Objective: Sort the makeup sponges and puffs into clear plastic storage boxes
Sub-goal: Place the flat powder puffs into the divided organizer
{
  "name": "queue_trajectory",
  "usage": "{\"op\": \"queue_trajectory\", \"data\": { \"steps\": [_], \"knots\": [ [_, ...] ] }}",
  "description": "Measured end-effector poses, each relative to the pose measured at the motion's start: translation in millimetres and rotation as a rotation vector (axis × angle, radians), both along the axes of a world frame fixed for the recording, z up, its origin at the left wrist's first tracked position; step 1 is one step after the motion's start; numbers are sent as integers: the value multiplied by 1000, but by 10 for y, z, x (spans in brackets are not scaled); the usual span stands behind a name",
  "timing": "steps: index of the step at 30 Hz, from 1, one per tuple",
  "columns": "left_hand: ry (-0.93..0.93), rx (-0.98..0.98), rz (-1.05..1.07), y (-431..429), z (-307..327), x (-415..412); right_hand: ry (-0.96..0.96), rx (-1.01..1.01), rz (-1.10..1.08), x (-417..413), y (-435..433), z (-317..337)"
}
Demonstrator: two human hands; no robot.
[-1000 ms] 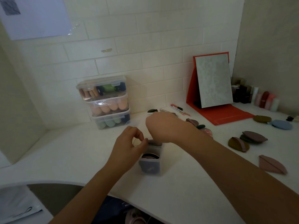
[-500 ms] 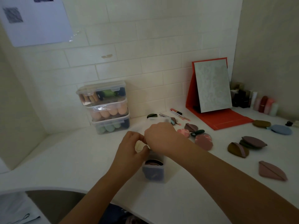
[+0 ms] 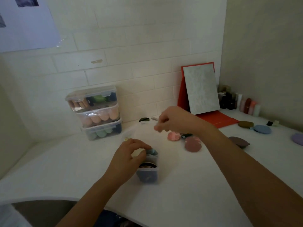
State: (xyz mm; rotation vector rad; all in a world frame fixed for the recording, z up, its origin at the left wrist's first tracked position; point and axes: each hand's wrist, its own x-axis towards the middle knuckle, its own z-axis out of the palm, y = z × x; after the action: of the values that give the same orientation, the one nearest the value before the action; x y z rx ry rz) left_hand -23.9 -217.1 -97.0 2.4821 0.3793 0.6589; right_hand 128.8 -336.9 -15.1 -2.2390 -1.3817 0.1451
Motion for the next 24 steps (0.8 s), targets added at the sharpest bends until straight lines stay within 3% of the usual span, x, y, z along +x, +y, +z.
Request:
{"op": "queue_trajectory", "data": {
  "steps": [4, 10, 15, 24],
  "knots": [
    [-23, 93, -6, -32, -28, 11, -86, 259, -465, 620, -512, -144],
    [-49, 203, -24, -106, -24, 44, -8, 142, -922, 1343, -1340, -752],
    [-32, 214, -46, -162, -18, 82, 45, -15, -1031, 1614, -1558, -1088],
    [46, 227, -56, -341, -16, 129, -48, 2, -1185, 1702, -1695, -1168]
  ]
}}
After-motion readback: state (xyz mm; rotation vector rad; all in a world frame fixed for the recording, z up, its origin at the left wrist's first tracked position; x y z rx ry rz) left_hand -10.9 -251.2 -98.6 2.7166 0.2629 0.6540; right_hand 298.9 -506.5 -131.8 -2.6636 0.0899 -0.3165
